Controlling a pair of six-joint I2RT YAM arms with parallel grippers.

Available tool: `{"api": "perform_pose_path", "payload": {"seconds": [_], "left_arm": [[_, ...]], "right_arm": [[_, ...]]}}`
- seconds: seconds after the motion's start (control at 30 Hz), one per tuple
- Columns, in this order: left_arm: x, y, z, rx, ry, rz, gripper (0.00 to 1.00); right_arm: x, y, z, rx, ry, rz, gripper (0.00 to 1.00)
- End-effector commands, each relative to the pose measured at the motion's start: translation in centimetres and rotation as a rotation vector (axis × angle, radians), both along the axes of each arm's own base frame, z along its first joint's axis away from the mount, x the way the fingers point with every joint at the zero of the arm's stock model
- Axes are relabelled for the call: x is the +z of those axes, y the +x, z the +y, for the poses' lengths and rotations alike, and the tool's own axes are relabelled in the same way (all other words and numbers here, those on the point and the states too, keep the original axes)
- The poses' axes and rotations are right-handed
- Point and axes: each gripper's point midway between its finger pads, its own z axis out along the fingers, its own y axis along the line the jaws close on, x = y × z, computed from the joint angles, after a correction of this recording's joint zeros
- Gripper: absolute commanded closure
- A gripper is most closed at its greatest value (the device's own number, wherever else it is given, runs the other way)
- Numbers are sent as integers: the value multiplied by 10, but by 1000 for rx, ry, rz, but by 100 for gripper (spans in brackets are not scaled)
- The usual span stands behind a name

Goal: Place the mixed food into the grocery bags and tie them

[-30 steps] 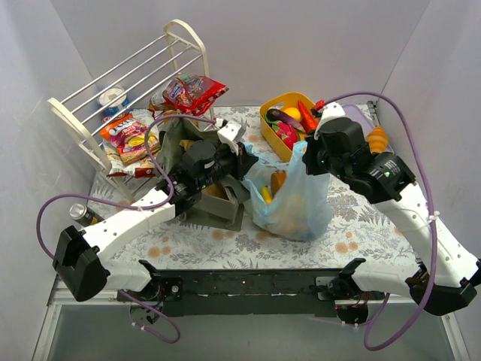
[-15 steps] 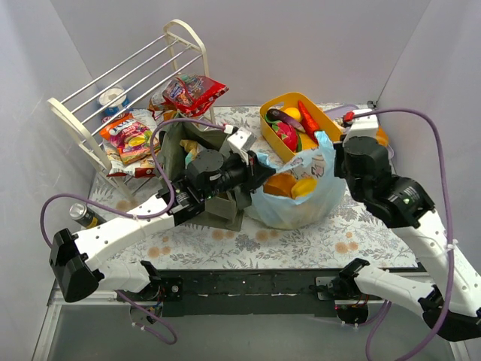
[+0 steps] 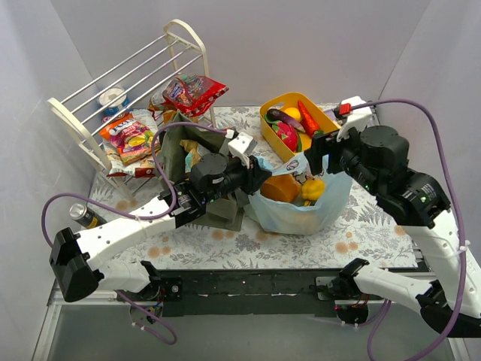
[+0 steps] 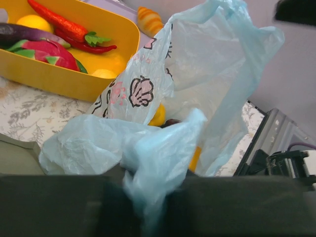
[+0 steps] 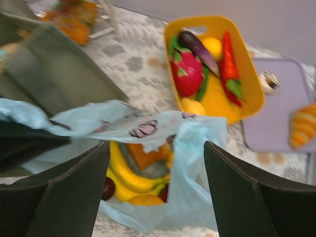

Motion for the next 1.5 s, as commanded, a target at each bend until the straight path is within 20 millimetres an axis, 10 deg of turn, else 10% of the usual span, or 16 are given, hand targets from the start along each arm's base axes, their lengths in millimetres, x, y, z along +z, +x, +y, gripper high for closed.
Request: {"api": "perform_pose_path", "payload": {"seconds": [0.0,0.23,0.4,0.73,0.97,1.3,1.47], "left_arm": [[32,-4,3,-34,-5,-106,78],[53,-27,22,-164,39,-196,2],[83,-27,54,-239,-38,-238,2],[127,-46,56,-581,-197,-249,2],[111,25,68,-353,-190,-169,2],[95,42,72,-301,-183,-143,2],[85,46,73,-295,-167,-125,2]], "right_arm": [[45,-15,55,300,131,-56,16],[60,-14,91,451,191,-55,16],[73,-16,93,484,195,-74,15],[65,-31,107,679,203,-50,15],[51,-58,124,863,240,12,14],[-24,-87,114,830,247,198,13],[-28,-105,104,825,265,198,13]]}}
